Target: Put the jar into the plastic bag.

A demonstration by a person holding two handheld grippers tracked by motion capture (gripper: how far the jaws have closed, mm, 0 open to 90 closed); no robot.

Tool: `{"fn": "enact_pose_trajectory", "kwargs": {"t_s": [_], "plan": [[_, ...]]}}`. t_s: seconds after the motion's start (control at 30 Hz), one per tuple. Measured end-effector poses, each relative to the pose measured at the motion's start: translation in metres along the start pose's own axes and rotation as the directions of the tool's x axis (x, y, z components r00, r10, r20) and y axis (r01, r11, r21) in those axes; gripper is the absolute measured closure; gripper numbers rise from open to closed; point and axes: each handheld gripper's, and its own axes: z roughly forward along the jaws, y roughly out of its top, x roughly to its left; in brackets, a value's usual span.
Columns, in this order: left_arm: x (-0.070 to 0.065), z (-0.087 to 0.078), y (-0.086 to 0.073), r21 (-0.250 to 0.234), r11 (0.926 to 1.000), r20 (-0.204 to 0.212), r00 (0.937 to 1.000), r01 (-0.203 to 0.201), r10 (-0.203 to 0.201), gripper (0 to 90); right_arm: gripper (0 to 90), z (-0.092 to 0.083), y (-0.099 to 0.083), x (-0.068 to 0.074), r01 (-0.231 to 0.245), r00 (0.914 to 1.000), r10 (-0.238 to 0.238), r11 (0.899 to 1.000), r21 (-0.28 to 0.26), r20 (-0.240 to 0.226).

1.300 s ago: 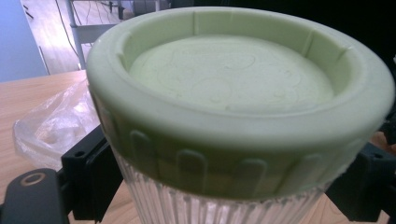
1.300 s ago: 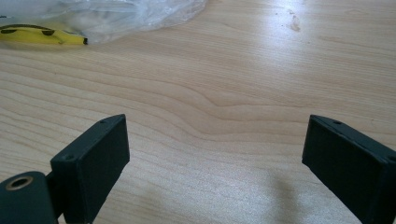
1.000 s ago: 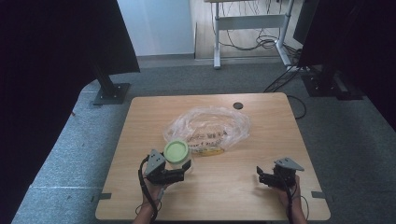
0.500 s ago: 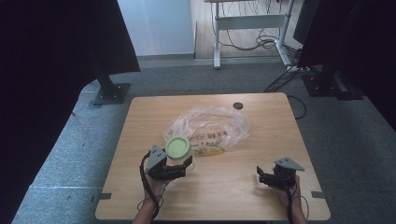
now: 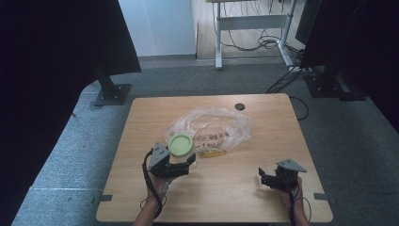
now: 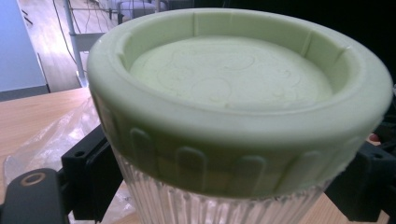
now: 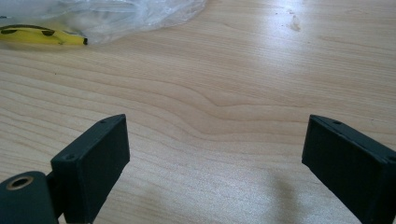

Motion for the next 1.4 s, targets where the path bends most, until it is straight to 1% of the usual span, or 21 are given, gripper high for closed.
{"fn": "enact_pose_trajectory", "kwargs": {"t_s": [0.3,0.6,1.03,1.23,1.4], "plan": [[0.0,0.007,0.007,-0.007,0.9999,0.002,0.9999,0.01,-0.01,11.6,7.4,0.0,0.0,0.0,-0.004,1.0,0.004,1.0,-0.002,-0.004],[0.001,0.011,0.012,-0.015,0.9997,0.005,0.9998,0.017,-0.017,11.6,7.4,0.0,0.0,-0.001,-0.005,1.0,0.005,1.0,-0.002,-0.006],[0.007,0.018,0.022,-0.024,0.9992,0.005,0.9995,0.032,-0.031,11.6,7.4,0.0,0.0,-0.001,-0.007,1.0,0.007,1.0,0.002,-0.003],[0.009,0.023,0.023,-0.025,0.999,0.003,0.9994,0.035,-0.035,11.6,7.4,0.0,0.0,-0.001,-0.009,1.0,0.009,1.0,0.001,-0.004],[0.009,0.028,0.025,-0.021,0.9994,0.001,0.9996,0.028,-0.028,11.6,7.4,0.0,0.0,-0.001,-0.009,0.9999,0.009,1.0,0.002,-0.006]]}}
